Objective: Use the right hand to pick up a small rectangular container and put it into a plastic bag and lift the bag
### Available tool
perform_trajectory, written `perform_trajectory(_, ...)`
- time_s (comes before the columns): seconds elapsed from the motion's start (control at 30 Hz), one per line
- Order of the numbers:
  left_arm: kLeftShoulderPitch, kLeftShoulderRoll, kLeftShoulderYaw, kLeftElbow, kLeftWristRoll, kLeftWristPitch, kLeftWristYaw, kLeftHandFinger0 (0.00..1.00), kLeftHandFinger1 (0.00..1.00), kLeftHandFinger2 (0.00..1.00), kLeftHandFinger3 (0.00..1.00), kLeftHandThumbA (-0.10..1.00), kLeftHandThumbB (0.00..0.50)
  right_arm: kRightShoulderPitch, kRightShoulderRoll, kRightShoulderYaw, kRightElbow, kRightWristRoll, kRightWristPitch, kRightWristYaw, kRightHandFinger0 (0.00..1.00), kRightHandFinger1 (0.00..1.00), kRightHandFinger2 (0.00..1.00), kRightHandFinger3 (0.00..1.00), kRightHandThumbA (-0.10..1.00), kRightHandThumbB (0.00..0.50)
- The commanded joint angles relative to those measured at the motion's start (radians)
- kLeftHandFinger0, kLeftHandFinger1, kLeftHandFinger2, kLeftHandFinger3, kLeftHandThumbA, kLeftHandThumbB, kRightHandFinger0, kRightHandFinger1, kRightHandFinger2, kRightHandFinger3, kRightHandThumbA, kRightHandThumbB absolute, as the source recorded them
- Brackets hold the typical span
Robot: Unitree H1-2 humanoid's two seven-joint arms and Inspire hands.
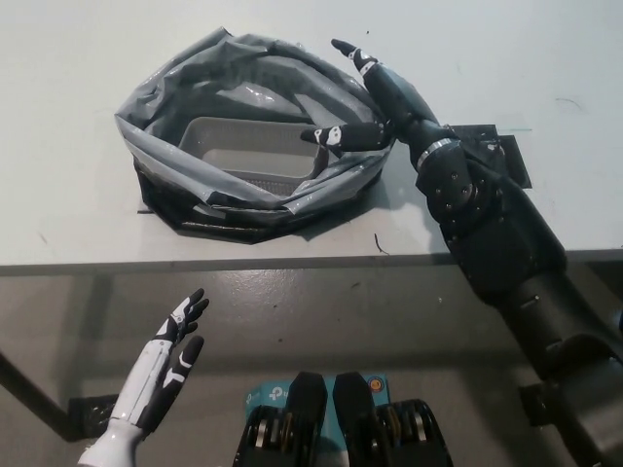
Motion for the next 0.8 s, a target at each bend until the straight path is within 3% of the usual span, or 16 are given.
perform_trajectory(0.0,-0.001,0.007,0.001,-0.03,0.007,-0.023,0.004,1.0,1.0,1.0,1.0,1.0,0.234,-0.039,-0.017,0.0,0.002,-0.01,0.019,-0.032,1.0,1.0,1.0,1.0,0.94,0.387)
perform_trajectory(0.37,-0.003,0.006,0.0,-0.037,0.008,-0.013,0.002,1.0,1.0,1.0,1.0,1.0,0.241,-0.053,-0.021,-0.001,0.053,-0.005,0.029,-0.029,1.0,1.0,1.0,1.0,0.93,0.414)
perform_trajectory(0.7,0.007,0.007,-0.002,-0.046,0.011,-0.009,-0.001,1.0,1.0,1.0,1.0,1.0,0.244,-0.044,-0.006,0.006,0.102,0.006,0.051,0.001,1.0,1.0,1.0,1.0,0.91,0.403)
perform_trajectory(0.73,0.007,0.008,-0.003,-0.049,0.015,-0.006,-0.001,1.0,1.0,1.0,1.0,1.0,0.238,-0.053,-0.002,-0.003,0.116,0.025,0.066,0.025,1.0,1.0,1.0,1.0,0.85,0.393)
perform_trajectory(0.77,0.009,0.008,-0.004,-0.051,0.017,-0.007,-0.001,1.0,1.0,1.0,1.0,1.0,0.237,-0.06,0.0,-0.008,0.127,0.035,0.087,0.045,1.0,1.0,1.0,1.0,0.82,0.348)
